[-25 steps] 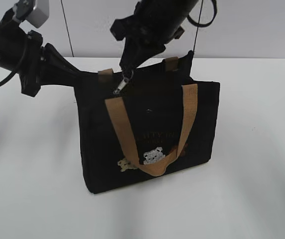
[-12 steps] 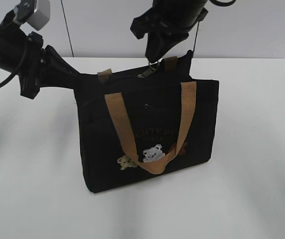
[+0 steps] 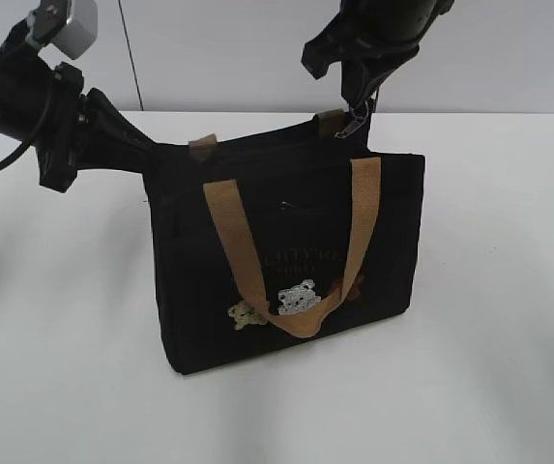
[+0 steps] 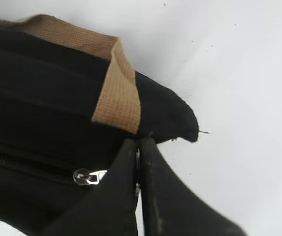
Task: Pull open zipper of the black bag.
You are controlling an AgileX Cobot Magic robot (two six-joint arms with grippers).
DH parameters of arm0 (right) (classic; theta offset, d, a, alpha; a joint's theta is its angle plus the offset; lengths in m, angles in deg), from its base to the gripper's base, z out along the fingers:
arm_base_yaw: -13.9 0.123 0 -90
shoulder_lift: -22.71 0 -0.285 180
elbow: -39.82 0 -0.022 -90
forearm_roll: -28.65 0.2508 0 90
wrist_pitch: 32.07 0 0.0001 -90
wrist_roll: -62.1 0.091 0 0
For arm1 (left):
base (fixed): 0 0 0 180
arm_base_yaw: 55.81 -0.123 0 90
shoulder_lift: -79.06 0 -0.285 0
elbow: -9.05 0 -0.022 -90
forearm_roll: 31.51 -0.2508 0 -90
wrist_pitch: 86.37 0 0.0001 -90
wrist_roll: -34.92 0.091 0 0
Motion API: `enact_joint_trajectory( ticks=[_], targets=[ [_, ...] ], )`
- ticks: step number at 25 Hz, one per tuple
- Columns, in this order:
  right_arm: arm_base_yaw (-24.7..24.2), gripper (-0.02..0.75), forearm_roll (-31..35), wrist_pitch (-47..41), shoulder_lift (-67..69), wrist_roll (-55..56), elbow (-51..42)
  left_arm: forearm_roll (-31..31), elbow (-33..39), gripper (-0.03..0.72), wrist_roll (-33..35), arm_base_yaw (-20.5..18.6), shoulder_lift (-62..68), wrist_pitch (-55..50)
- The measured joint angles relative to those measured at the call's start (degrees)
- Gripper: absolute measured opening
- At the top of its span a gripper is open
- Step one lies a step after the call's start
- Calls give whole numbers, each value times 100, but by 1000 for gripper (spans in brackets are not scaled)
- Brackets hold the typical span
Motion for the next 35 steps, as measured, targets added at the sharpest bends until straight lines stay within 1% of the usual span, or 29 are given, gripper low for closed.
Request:
enact_joint_trajectory(
  ticks=[5, 7, 8, 9, 10, 11, 12, 13, 15, 16, 18, 20, 22, 24, 26, 28, 30, 35],
  targets=[
    [0, -15, 73, 5, -66, 31, 0, 0, 0, 52, 0, 0, 0, 0],
    [0, -4, 215, 5, -66, -11, 0, 0, 0, 52, -164, 0, 0, 29],
    [0, 33, 424, 11, -76, -99, 0, 0, 0, 55, -359, 0, -9, 97],
    [-7, 83, 582, 31, -90, -159, -5, -23, 0, 74, -601, 0, -21, 159],
    [-7, 162, 728, 74, -124, -210, -5, -90, 0, 105, -837, 0, -61, 205],
    [-7, 236, 864, 121, -159, -217, -5, -216, 0, 165, -1059, 0, -118, 235],
    [-7, 321, 944, 162, -207, -222, -5, -350, 0, 243, -1358, 0, -187, 259],
    [-7, 388, 966, 189, -266, -205, -5, -473, 0, 330, -1703, 0, -262, 238],
    [-7, 456, 941, 196, -406, -187, -5, -789, 0, 472, -2462, 0, -515, 431],
    [-7, 473, 886, 196, -505, -182, -5, -1002, 0, 524, -2945, 0, -645, 514],
    [-7, 488, 681, 152, -731, -175, -5, -1524, 0, 566, -3937, 0, -1000, 647],
    [-7, 494, 340, 70, -1024, -93, -5, -2205, 0, 569, -5164, 0, -1361, 726],
    [-37, 495, 14, 46, -1289, 35, -5, -3121, 0, 566, -6430, 0, -1756, 737],
    [-155, 495, -167, 33, -1533, 150, -5, -4025, 0, 563, -7798, 0, -2099, 634],
    [-412, 495, -242, 21, -1722, 186, -5, -4917, 0, 563, -8710, -3, -2447, 350],
    [-735, 495, -211, 21, -1853, 122, -5, -5463, 0, 563, -9259, -7, -2727, 38],
    [-1168, 495, 17, 16, -1997, -130, -5, -5774, 0, 563, -9460, -9, -2982, -213],
    [-2413, 495, 935, 9, -2300, -677, -12, -5924, 0, 558, -9703, -9, -3504, -569]
  ],
)
